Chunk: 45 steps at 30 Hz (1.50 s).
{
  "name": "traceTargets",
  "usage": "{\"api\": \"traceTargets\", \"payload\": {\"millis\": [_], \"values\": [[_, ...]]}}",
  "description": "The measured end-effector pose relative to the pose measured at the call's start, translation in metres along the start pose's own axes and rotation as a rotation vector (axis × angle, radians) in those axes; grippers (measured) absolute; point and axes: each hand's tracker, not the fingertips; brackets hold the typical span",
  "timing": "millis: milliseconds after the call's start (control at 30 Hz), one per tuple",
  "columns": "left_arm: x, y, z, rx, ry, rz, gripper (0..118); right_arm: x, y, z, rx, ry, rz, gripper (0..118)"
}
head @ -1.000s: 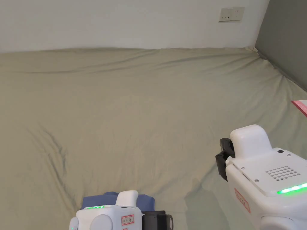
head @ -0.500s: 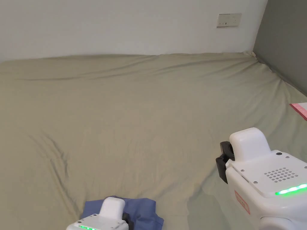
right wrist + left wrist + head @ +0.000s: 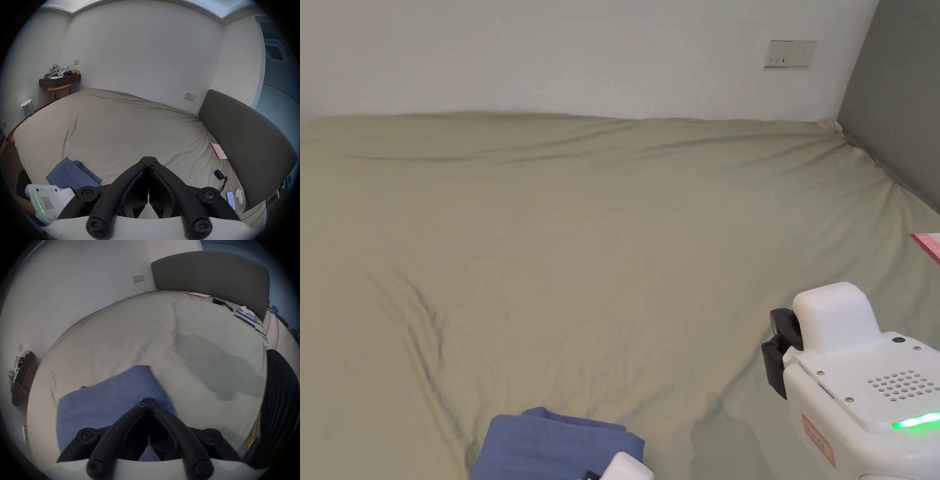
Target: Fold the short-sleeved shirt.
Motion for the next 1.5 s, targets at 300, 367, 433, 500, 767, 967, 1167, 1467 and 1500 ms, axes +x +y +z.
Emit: {"api": "traceTargets", "payload": {"millis": [300,367,433,500,767,967,1167,1467,1500], "values": [[-0.029,-0.002,0.037,0.075,-0.259,0.163,0,-0.016,0.007,-0.008,0.013,0.046,0.019,2],[-0.068,-0.004,0.056,0.135,-0.228,0.267,0,-0.023,0.006,-0.015,0.009,0.069,0.016,2],[-0.109,-0.007,0.072,0.183,-0.141,0.344,0,-0.033,0.002,-0.024,-0.005,0.117,0.009,2],[-0.146,-0.016,0.086,0.227,-0.03,0.388,0,-0.047,-0.006,-0.037,-0.031,0.177,0.014,2],[-0.238,-0.071,0.091,0.125,0.081,0.564,0,-0.13,-0.086,-0.108,-0.356,0.449,0.033,2],[-0.262,-0.106,0.062,0.009,-0.122,0.77,18,-0.167,-0.144,-0.137,-0.513,0.504,0.108,2],[-0.266,-0.109,0.031,-0.02,-0.449,0.891,118,-0.154,-0.133,-0.144,-0.535,0.562,0.093,2],[-0.24,-0.119,-0.06,-0.168,-0.938,1.245,108,-0.154,-0.135,-0.141,-0.523,0.577,0.098,2],[-0.234,-0.115,-0.058,-0.148,-0.907,1.218,102,-0.155,-0.135,-0.141,-0.523,0.575,0.102,2]]}}
